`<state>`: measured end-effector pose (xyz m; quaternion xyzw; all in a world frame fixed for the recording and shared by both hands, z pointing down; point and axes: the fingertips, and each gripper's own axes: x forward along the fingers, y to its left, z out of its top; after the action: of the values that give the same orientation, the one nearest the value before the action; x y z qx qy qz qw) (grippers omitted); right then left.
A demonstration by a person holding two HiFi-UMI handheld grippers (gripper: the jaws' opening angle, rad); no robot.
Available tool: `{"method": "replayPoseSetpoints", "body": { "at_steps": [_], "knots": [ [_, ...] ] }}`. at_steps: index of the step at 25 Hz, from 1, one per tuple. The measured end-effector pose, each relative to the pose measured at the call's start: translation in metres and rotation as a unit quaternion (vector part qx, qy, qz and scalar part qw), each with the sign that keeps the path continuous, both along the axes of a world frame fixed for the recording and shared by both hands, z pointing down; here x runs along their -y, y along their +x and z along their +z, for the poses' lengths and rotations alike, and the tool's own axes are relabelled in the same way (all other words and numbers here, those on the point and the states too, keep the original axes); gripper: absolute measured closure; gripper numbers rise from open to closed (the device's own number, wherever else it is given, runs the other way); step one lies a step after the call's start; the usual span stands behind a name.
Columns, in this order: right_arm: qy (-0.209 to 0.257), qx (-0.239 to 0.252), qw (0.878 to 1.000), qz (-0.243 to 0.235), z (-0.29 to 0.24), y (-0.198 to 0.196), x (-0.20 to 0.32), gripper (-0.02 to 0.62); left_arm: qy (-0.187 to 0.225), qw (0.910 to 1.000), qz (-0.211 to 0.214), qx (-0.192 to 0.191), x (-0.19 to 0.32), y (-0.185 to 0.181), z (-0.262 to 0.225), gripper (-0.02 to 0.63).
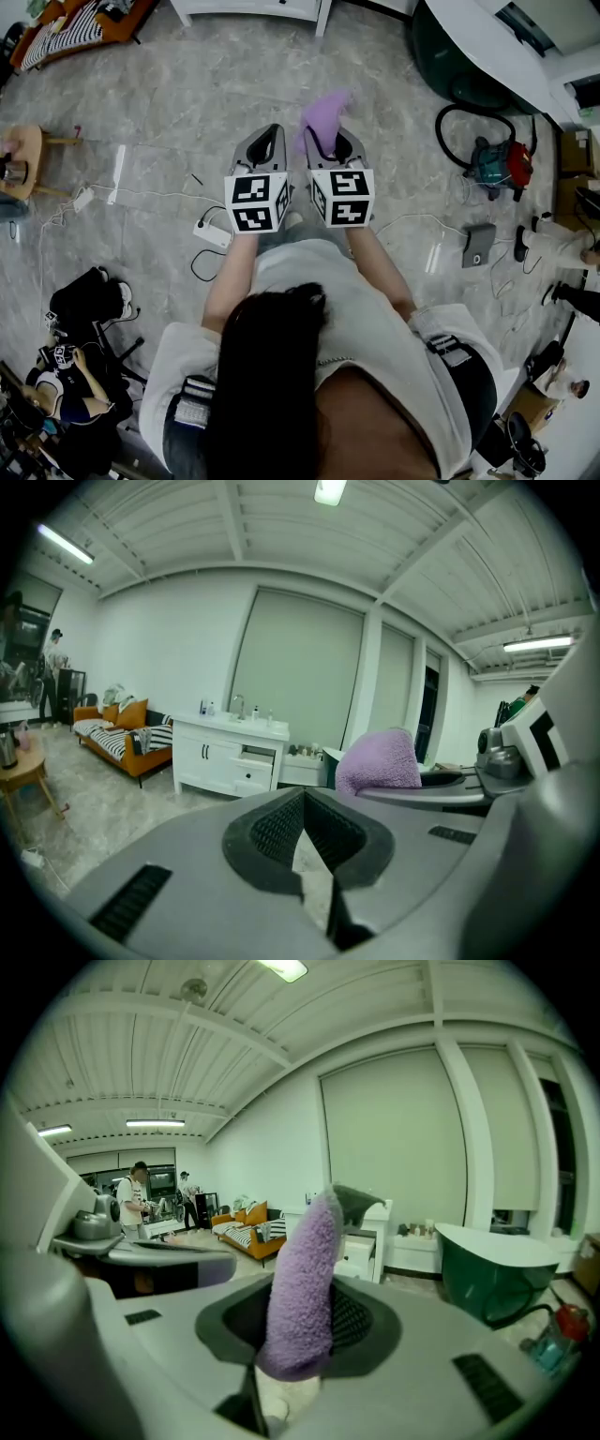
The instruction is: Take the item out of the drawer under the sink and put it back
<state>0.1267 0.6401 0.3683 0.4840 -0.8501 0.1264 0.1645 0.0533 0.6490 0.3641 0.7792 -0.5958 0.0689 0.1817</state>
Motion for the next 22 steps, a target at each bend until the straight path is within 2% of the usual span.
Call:
{"method": "replayPoseSetpoints", "body": {
  "at_steps": [8,12,22],
  "knots": [
    [0.002,-0.009,1.0,0.007,0.004,-0.015,0.039,0.462,0.002,0.9999,-0.004,-0.015,0.037,-0.021,0.007,0.603],
    [-0.003,-0.008,1.0,0.011,0.007,-0.027,0.065,0.462,0.003,0.9997,0.012,-0.021,0.066,-0.031,0.009,0.603],
    [-0.009,-0.01,0.999,0.036,0.009,-0.058,0.146,0.462,-0.007,0.9995,0.017,-0.024,0.15,-0.07,0.009,0.603]
  ]
}}
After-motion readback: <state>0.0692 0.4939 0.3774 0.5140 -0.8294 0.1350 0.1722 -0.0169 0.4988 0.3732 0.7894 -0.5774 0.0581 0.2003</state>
